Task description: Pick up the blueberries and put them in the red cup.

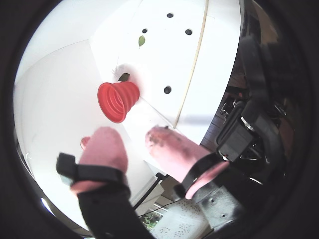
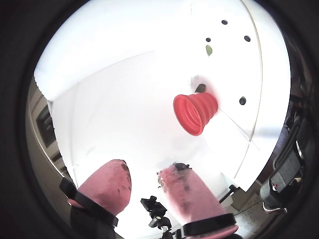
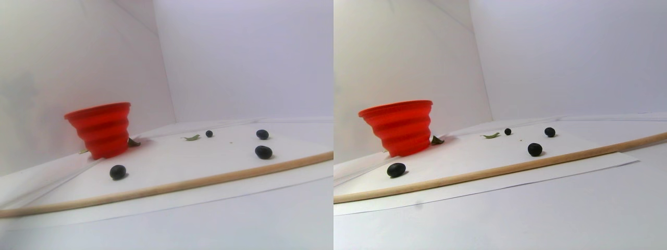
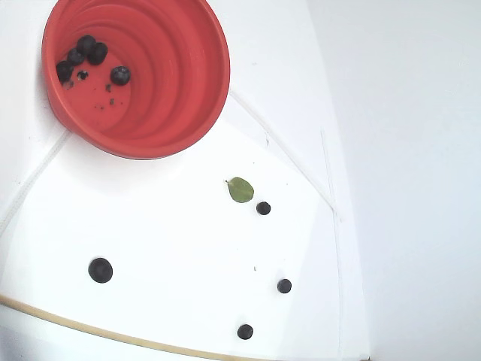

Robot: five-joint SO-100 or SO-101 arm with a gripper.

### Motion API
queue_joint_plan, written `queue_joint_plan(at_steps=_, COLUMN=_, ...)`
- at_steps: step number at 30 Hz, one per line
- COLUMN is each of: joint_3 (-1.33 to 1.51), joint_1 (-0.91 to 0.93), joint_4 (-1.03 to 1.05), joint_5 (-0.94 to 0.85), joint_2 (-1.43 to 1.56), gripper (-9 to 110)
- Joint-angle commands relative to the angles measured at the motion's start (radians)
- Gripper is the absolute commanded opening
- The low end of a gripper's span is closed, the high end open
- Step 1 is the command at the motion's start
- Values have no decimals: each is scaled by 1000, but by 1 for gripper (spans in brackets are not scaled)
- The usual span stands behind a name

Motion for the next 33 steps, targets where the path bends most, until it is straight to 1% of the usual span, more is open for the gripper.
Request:
queue_joint_plan(at_steps=1, joint_3=-2, joint_1=-5, joint_4=-12, joint_5=-9, joint_2=-5, gripper=11)
queue_joint_plan(at_steps=33, joint_3=-37, joint_1=-23, joint_4=-15, joint_5=-31, joint_2=-2, gripper=10)
